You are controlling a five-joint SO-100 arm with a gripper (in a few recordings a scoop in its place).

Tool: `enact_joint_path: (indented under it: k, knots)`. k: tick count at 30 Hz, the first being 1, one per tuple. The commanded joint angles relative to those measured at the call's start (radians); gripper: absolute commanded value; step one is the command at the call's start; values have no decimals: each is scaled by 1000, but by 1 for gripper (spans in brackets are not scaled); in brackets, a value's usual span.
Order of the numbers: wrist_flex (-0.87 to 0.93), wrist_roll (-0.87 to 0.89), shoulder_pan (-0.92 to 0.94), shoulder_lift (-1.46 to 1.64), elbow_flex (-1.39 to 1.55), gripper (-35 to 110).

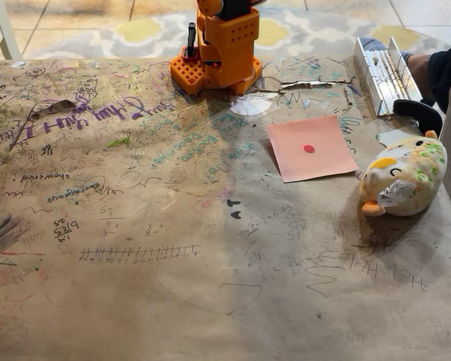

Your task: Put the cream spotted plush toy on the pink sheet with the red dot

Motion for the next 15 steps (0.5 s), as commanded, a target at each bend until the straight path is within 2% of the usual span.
enact_joint_path:
  k: [1,10,15]
  knots:
    - [-3,-23,-6,71,58,33]
    - [-103,9,64,71,126,31]
    - [-210,84,107,61,347,26]
